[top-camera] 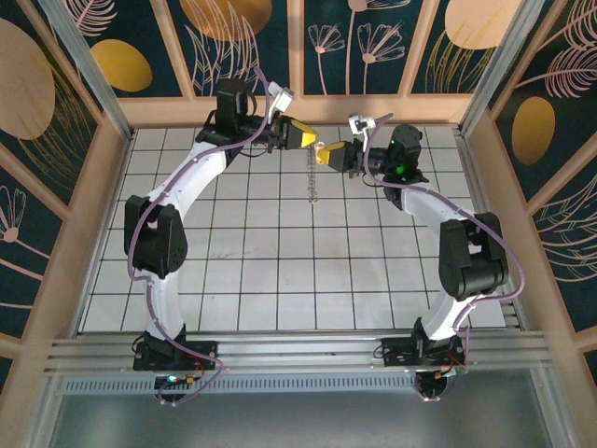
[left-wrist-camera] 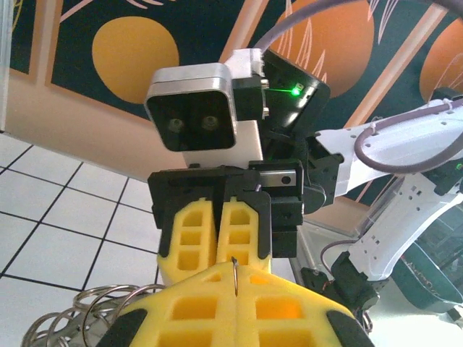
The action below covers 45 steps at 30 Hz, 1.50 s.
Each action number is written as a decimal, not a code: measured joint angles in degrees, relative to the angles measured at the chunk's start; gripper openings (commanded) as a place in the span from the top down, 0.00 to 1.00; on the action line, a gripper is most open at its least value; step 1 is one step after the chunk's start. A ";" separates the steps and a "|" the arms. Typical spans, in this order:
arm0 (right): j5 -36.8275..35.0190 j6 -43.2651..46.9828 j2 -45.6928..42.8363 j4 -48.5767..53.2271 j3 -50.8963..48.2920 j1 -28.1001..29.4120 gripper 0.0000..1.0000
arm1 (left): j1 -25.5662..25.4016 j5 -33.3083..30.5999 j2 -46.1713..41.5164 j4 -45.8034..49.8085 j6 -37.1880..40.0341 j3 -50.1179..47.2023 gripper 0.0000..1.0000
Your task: Put the keys on the keyring
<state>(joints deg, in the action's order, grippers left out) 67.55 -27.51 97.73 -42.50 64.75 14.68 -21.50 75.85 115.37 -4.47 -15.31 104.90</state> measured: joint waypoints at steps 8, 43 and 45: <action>-0.42 0.00 -0.35 0.11 -0.76 0.42 1.00 | 0.00 -3.93 -1.22 -6.80 -5.05 -3.63 1.00; -12.39 -3.48 -0.79 2.16 -0.68 4.61 1.00 | 0.00 -15.54 -6.49 -30.73 -21.18 -18.78 1.00; -13.18 -3.48 -1.27 2.64 -1.09 4.61 1.00 | 0.00 -16.04 -6.49 -32.44 -22.47 -19.67 1.00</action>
<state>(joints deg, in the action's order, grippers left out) 54.37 -30.98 96.47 -39.86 63.66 19.29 -21.50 59.81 108.88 -36.91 -37.78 85.23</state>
